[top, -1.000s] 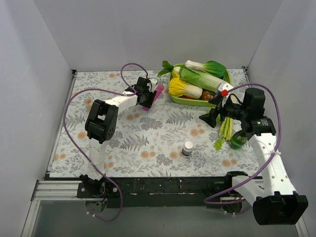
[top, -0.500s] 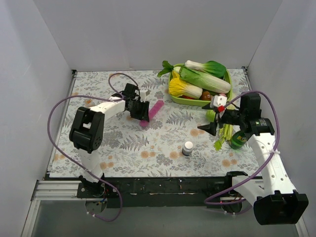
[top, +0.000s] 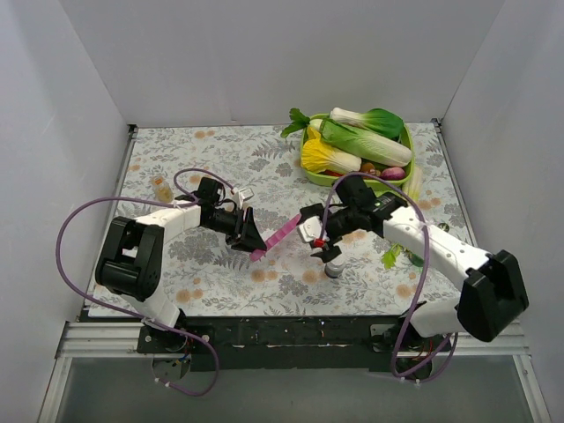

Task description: Sort the pills into containers

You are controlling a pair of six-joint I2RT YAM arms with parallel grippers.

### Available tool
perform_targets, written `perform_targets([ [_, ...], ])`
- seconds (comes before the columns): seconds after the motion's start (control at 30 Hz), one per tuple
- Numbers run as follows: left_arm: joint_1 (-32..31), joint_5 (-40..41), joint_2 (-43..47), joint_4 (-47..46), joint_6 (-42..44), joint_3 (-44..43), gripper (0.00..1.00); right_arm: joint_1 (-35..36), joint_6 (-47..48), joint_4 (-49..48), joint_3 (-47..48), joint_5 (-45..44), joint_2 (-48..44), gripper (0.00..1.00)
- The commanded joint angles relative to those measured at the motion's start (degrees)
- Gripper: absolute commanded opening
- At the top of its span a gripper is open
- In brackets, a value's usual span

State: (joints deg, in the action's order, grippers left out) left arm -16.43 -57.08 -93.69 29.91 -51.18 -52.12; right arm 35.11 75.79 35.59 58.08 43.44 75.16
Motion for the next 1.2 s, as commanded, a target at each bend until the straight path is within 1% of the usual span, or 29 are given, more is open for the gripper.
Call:
perform_targets([
  [0.0, 0.1, -8.4, 3.9, -3.2, -2.3, 1.3, 0.04, 5.3, 1.3, -7.6, 4.4, -6.8, 5.7, 0.94],
  [0.17, -0.1, -9.0, 4.7, -3.6, -2.5, 1.9, 0.04, 8.0, 0.4, -10.4, 5.5, -10.3, 10.6, 0.93],
  [0.33, -0.7, -8.8, 6.0, -3.9, -2.5, 2.6, 0.04, 8.5, -0.5, -12.3, 5.9, -11.7, 13.3, 0.9],
  [0.43, -1.2, -9.0, 6.2, -4.1, -2.5, 2.9, 0.04, 8.6, -0.6, -11.9, 6.6, -12.0, 14.8, 0.87],
  [0.63, -1.9, -9.5, 6.6, -4.1, -2.4, 2.8, 0.04, 8.9, -0.8, -11.3, 7.6, -12.7, 17.9, 0.75],
  [0.83, -1.9, -9.5, 7.4, -4.1, -2.4, 2.8, 0.04, 8.9, -1.3, -10.0, 9.2, -12.8, 19.9, 0.56],
  [0.87, -1.9, -9.1, 7.5, -4.0, -2.5, 2.9, 0.05, 8.9, -1.1, -9.8, 9.2, -12.7, 19.8, 0.51],
  [0.93, -1.9, -8.4, 7.9, -3.8, -2.5, 2.6, 0.06, 8.9, -0.6, -9.0, 9.0, -12.5, 19.6, 0.47],
  [0.97, -1.9, -7.5, 8.0, -3.6, -2.4, 2.6, 0.08, 8.9, -0.4, -8.7, 9.0, -12.5, 19.4, 0.42],
  [1.0, -1.9, -7.0, 8.6, -3.6, -2.7, 2.6, 0.09, 8.9, -0.3, -8.1, 9.1, -12.3, 19.4, 0.39],
  [1.03, -1.9, -6.5, 9.0, -3.7, -2.8, 2.5, 0.11, 8.9, -0.2, -7.7, 9.1, -12.2, 19.5, 0.36],
  [1.07, -1.9, -5.1, 9.5, -3.7, -2.9, 2.6, 0.16, 8.9, -0.3, -7.4, 9.2, -12.1, 19.5, 0.29],
  [1.17, -1.9, -2.4, 11.4, -3.5, -3.2, 1.9, 0.3, 8.8, -0.5, -5.6, 9.9, -11.0, 20.0, 0.2],
])
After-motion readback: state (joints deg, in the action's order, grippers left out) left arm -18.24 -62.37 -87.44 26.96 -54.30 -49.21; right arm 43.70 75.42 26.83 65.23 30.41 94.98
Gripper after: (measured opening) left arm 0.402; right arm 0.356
